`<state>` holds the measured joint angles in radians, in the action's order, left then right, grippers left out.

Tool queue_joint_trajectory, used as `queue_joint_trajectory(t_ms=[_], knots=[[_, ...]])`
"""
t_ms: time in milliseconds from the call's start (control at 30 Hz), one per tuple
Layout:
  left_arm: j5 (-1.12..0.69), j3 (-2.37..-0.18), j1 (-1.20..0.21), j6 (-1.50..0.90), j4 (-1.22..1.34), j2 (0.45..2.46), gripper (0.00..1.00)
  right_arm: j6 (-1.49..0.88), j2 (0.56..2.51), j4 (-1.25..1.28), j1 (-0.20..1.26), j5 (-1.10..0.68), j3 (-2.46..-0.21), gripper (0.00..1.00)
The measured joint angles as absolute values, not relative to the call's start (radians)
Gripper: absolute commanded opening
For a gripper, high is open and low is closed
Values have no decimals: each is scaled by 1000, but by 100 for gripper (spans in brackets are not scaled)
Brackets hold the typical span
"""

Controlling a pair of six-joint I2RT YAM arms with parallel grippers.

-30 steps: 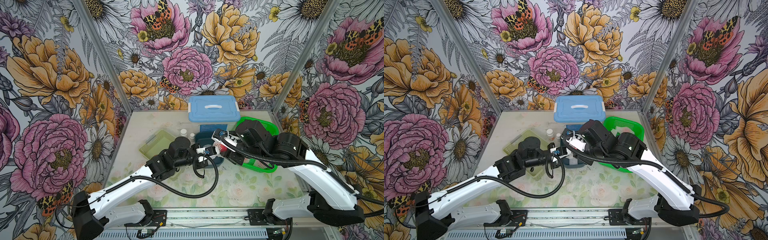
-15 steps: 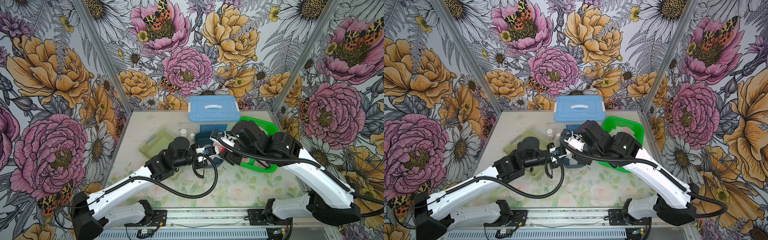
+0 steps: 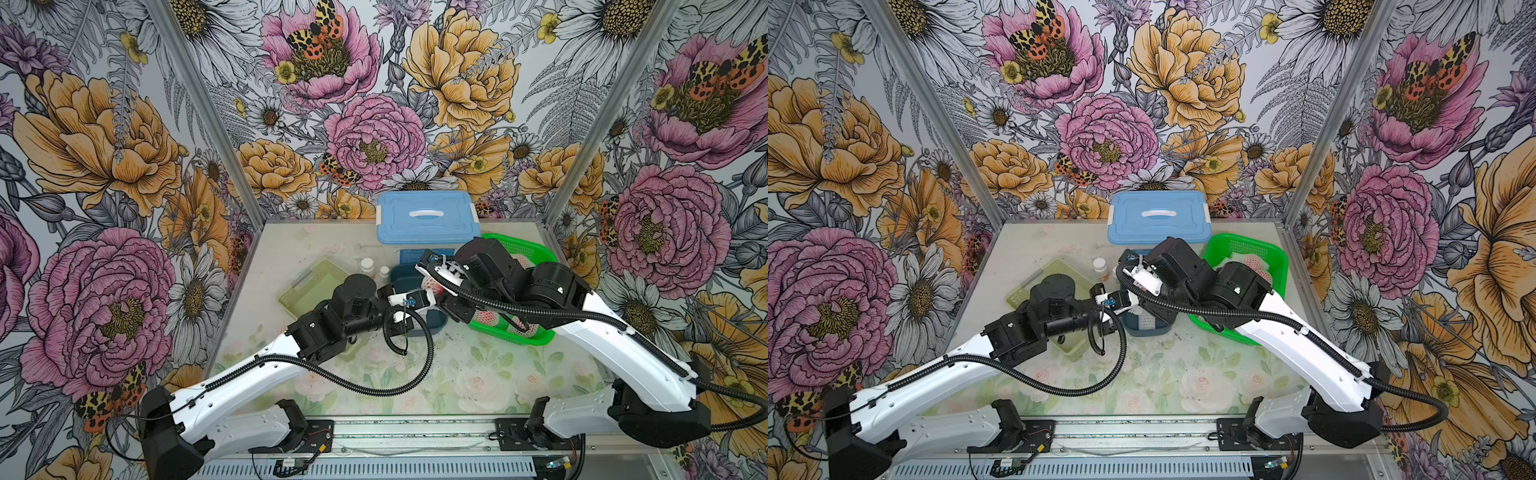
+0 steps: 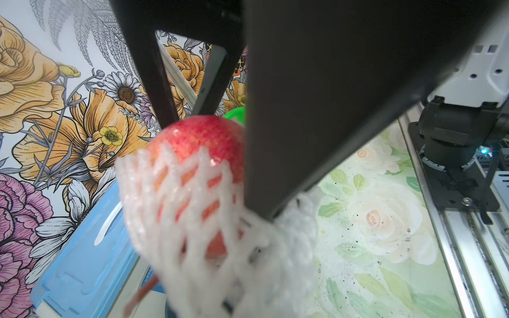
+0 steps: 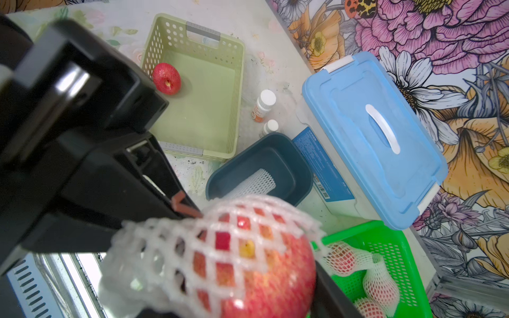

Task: Remove foam nets from apples
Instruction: Remove the foam net from the apple.

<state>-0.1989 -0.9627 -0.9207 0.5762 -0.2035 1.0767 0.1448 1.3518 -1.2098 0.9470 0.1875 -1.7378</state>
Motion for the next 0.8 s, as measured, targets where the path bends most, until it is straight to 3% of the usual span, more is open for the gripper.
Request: queue_joint_trajectory(t_ms=[800], knots=[[-199, -961, -934, 576, -117, 1075, 0, 35, 1104, -1055, 645, -222, -1569, 61]])
